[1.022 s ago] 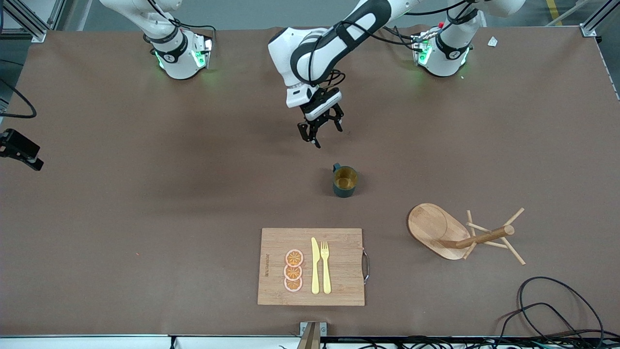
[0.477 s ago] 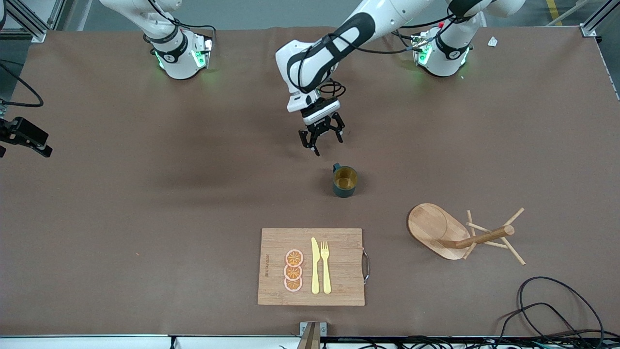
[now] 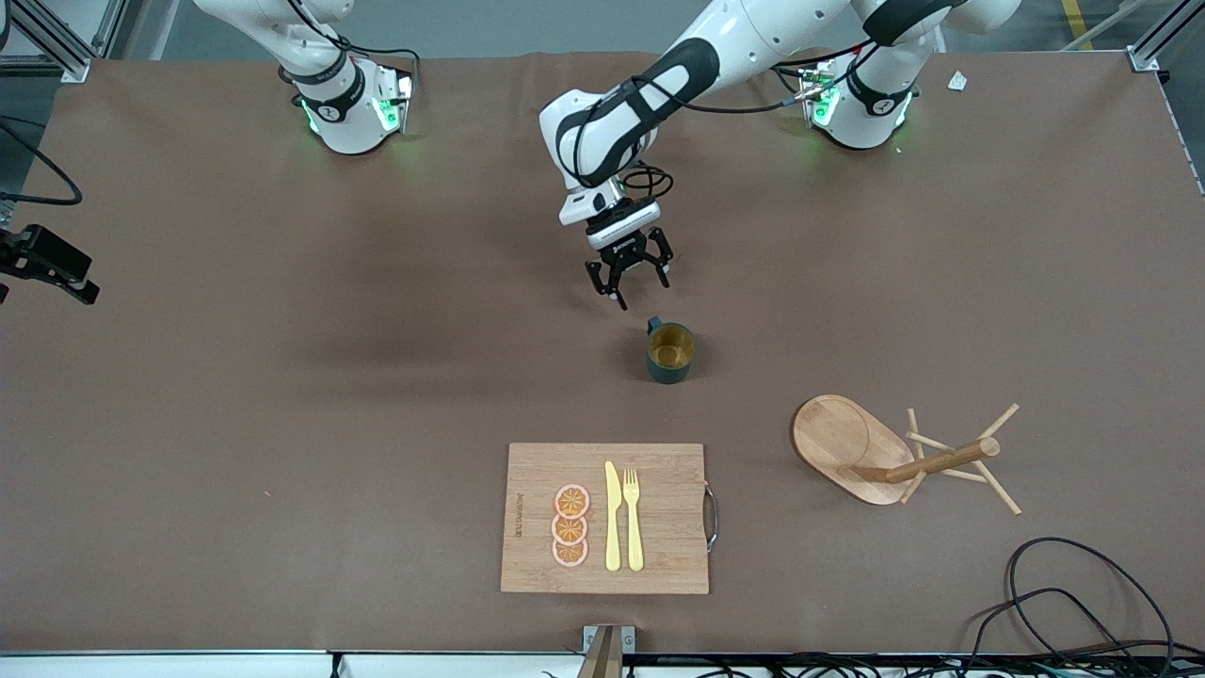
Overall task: Pass cup and hang on rack
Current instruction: 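Grasp the teal mug by its handle with the left gripper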
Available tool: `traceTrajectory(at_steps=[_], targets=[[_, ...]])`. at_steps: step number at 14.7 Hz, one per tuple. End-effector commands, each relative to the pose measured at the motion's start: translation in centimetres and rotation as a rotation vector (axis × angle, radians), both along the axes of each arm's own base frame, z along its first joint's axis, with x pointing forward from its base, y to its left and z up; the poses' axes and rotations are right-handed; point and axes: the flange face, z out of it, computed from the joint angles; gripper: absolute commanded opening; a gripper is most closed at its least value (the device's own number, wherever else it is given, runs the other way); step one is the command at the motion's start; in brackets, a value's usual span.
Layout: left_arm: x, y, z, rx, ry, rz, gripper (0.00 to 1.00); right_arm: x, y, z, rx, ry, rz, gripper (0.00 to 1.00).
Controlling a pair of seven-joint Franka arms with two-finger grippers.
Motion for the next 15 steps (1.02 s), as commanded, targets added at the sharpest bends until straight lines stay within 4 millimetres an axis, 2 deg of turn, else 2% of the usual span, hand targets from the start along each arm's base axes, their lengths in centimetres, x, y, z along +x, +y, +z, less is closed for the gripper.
traceTrajectory(at_steps=[1,7,9,12,13,15], targets=[[1.3,-0.2,-0.4,0.022,-0.027,-0.007,0.81,-0.7,0.1,0.6,0.005,-0.006,-0.002,1.00],[5.0,-1.2,0.4,0.004,-0.046,0.020,0.72,-0.7,0.1,0.6,0.007,-0.006,-0.002,1.00],[5.3,-0.9,0.0,0.009,-0.045,0.021,0.65,-0.7,0.1,0.6,0.005,-0.006,-0.002,1.00],[6.3,-0.1,-1.2,0.029,-0.055,0.019,0.62,-0.7,0.1,0.6,0.005,-0.006,-0.002,1.00],[6.6,0.2,-1.5,0.035,-0.058,0.020,0.58,-0.7,0.1,0.6,0.005,-0.004,0.000,1.00],[6.9,-0.2,-1.1,0.021,-0.062,0.030,0.42,-0.7,0.1,0.6,0.005,-0.004,0.001,1.00]])
